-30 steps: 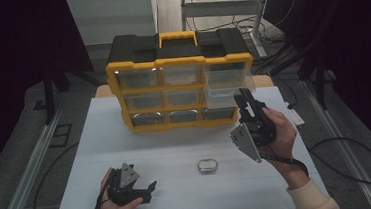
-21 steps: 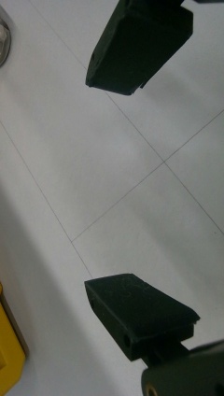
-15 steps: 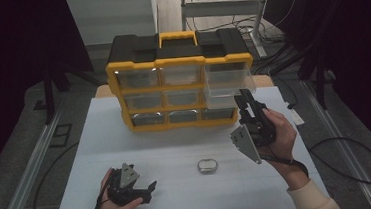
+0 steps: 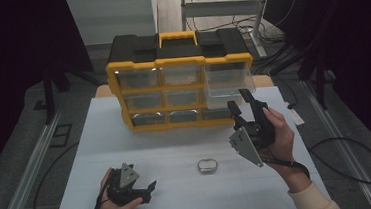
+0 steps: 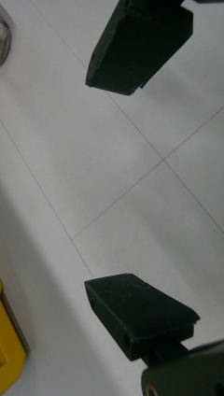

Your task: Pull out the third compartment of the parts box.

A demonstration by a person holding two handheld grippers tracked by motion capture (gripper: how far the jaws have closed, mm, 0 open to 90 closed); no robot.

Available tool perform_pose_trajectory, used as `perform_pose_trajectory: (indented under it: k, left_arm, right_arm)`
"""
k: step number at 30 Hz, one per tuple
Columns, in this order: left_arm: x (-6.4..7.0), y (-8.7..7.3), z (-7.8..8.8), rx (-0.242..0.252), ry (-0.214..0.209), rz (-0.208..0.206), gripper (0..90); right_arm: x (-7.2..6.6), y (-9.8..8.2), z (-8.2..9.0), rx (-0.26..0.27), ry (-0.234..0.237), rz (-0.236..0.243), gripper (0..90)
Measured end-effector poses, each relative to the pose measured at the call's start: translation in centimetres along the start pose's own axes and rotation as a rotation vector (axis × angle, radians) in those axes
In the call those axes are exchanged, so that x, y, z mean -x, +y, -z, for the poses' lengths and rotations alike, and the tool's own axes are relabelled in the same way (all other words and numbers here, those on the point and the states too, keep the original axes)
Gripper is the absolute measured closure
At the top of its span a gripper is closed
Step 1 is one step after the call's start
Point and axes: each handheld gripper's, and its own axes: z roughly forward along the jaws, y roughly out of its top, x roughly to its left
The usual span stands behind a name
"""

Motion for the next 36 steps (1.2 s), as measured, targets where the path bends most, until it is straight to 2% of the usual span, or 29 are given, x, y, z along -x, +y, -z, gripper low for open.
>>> perform_pose_trajectory:
  k: [2,3,8,11,16,18,20,22,26,28,29,32,36]
  left_arm:
    - [0.0,0.0,0.0,-0.002,-0.001,-0.001,6.1]
    - [0.0,0.0,0.0,-0.002,-0.001,-0.001,6.1]
    - [-0.1,0.0,0.1,0.0,-0.001,-0.001,6.1]
    - [-0.1,0.0,0.1,0.001,0.0,-0.001,6.1]
    - [-0.2,0.0,0.1,0.003,0.002,-0.002,6.2]
    - [-0.1,0.0,0.2,0.005,0.0,-0.003,6.2]
    - [-0.1,0.0,0.2,0.006,-0.001,-0.004,6.2]
    - [-0.2,0.0,0.3,0.009,-0.001,-0.001,6.1]
    - [-0.4,0.0,0.2,0.007,-0.002,0.005,6.2]
    - [-0.4,0.0,0.2,0.008,-0.001,0.005,6.1]
    - [-0.4,0.0,0.2,0.008,-0.001,0.005,6.1]
    - [-0.3,0.0,0.4,0.012,-0.001,0.003,6.2]
    - [-0.2,0.0,0.3,0.012,-0.004,0.004,6.2]
  right_arm:
    - [-0.1,0.2,0.2,0.012,0.036,-0.03,35.5]
    - [-0.1,0.2,0.2,0.012,0.036,-0.03,35.5]
    - [-0.2,0.2,0.6,0.022,0.092,-0.094,30.0]
    - [-0.1,0.0,1.0,0.037,0.137,-0.155,28.4]
    - [0.1,-0.3,1.4,0.051,0.208,-0.264,28.3]
    - [0.1,-0.3,1.5,0.05,0.216,-0.277,28.6]
    - [0.0,-0.6,1.5,0.048,0.244,-0.325,29.1]
    - [-0.1,-0.7,1.5,0.047,0.262,-0.352,29.6]
    - [-0.5,-1.2,1.4,0.037,0.316,-0.414,30.3]
    - [-0.7,-1.5,1.2,0.033,0.356,-0.462,30.5]
    - [-0.7,-1.5,1.2,0.033,0.356,-0.462,30.5]
    - [-0.8,-2.0,1.4,0.027,0.405,-0.525,30.6]
    - [-1.0,-2.2,1.6,0.025,0.434,-0.559,30.7]
